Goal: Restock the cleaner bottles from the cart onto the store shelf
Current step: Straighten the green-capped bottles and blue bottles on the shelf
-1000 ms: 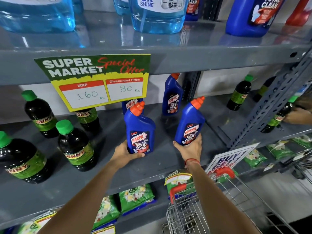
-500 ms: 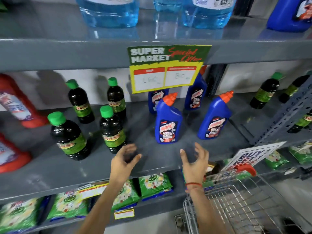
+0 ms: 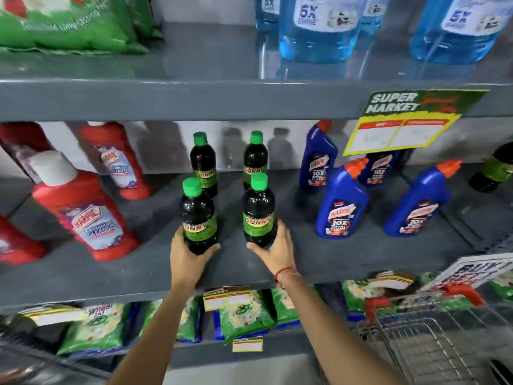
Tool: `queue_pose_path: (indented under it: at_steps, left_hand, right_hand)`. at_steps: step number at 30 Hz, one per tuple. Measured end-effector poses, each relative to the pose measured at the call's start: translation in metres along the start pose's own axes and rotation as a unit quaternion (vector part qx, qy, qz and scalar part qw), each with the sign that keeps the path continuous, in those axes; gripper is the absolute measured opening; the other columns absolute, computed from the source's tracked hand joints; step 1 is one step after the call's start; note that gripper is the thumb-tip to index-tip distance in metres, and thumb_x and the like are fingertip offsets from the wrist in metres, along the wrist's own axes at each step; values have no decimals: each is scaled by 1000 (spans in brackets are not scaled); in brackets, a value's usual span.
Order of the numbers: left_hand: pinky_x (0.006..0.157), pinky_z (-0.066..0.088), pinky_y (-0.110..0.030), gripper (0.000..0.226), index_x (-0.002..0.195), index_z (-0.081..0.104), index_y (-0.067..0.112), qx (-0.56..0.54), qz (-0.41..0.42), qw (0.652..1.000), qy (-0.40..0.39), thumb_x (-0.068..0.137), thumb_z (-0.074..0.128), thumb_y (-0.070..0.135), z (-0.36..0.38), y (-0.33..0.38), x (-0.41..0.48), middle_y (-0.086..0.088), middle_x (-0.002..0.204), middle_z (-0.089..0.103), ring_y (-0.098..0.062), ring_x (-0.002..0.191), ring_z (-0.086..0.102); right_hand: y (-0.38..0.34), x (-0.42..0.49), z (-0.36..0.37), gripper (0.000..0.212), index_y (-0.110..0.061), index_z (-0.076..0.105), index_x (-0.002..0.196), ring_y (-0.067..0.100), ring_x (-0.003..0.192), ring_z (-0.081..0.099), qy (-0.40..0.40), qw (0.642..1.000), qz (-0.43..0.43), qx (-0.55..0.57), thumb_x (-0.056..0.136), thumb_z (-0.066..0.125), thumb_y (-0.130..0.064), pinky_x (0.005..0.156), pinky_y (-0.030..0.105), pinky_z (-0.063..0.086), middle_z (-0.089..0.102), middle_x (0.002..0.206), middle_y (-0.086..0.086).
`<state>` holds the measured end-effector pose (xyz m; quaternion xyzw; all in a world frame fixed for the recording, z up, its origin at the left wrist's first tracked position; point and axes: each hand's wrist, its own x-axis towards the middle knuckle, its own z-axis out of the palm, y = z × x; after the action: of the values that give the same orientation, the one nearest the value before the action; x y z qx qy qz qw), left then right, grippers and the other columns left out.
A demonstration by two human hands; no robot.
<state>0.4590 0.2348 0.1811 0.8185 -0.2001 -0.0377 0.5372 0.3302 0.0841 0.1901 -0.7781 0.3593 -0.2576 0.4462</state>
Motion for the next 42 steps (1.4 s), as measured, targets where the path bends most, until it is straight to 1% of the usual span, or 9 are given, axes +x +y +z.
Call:
queue_pose_path:
  at_steps: [3, 7, 16, 19, 23, 26, 31, 35, 42]
  left_hand:
    - [84, 45, -34, 68, 116, 52, 12, 20, 12, 1000, -10, 59, 85, 28, -3, -3, 10, -15, 118, 65, -32, 107, 60]
    - [85, 45, -32, 69, 115, 56, 11, 27, 23, 999, -28, 56, 86, 31, -8, -7, 15, -14, 114, 68, -29, 105, 62]
    - [83, 43, -26, 68, 116, 55, 11, 10, 22, 999, -37, 58, 85, 30, -11, -2, 10, -12, 114, 68, -26, 106, 61]
    - [85, 40, -24, 72, 120, 53, 13, -6, 28, 999, -44, 57, 86, 25, -17, -1, 5, -8, 117, 66, -16, 104, 59]
    - [89, 41, -23, 73, 124, 51, 13, -9, 23, 999, -46, 60, 84, 23, -28, -11, 0, -8, 120, 65, -7, 100, 53]
    - [89, 42, -23, 66, 122, 52, 13, -13, 13, 999, -41, 64, 82, 26, -29, -15, 0, -8, 118, 67, -8, 98, 56]
    - [84, 44, -22, 55, 114, 57, 13, -8, 12, 999, -29, 66, 80, 29, -25, -18, 1, -9, 111, 70, -9, 92, 60]
    - [82, 44, -18, 50, 110, 59, 14, -8, 12, 1000, -26, 67, 79, 28, -25, -20, 0, -7, 107, 71, -8, 89, 61]
    - [90, 47, -27, 53, 114, 58, 12, 1, 10, 1000, -30, 69, 78, 30, -24, -19, 0, -9, 111, 70, -14, 96, 62]
  right_hand:
    - [-1, 6, 4, 83, -7, 40, 128, 30, 122, 48, -9, 1000, -6, -8, 60, 83, -28, 100, 33, 39, 53, 127, 16]
    - [2, 7, 6, 76, -9, 43, 124, 28, 116, 52, -4, 1000, -14, -12, 63, 82, -30, 95, 31, 41, 57, 122, 14]
    - [3, 8, 7, 84, -9, 38, 131, 29, 121, 49, -6, 999, -25, -26, 63, 81, -34, 100, 35, 40, 53, 129, 14]
    - [7, 5, 2, 90, -10, 39, 132, 26, 121, 48, 12, 1000, -18, -1, 59, 84, -35, 104, 39, 41, 49, 131, 14]
    - [27, -11, -21, 75, -9, 47, 123, 27, 104, 52, 261, 965, -17, 25, 63, 82, -37, 91, 41, 46, 48, 115, 14]
    - [39, -2, -49, 96, -2, 36, 132, 43, 115, 43, 383, 923, 49, 9, 57, 85, -37, 101, 50, 37, 43, 120, 28]
    - [46, 26, -73, 125, 0, 12, 142, 40, 133, 28, 317, 941, 120, 11, 51, 88, -39, 110, 46, 29, 28, 142, 26]
    - [50, 39, -76, 118, -5, 16, 141, 39, 128, 36, 327, 935, 134, 23, 51, 87, -34, 104, 48, 36, 35, 139, 24]
    - [55, 41, -77, 108, -7, 24, 137, 37, 120, 43, 344, 931, 121, 16, 50, 84, -30, 99, 45, 41, 42, 130, 21]
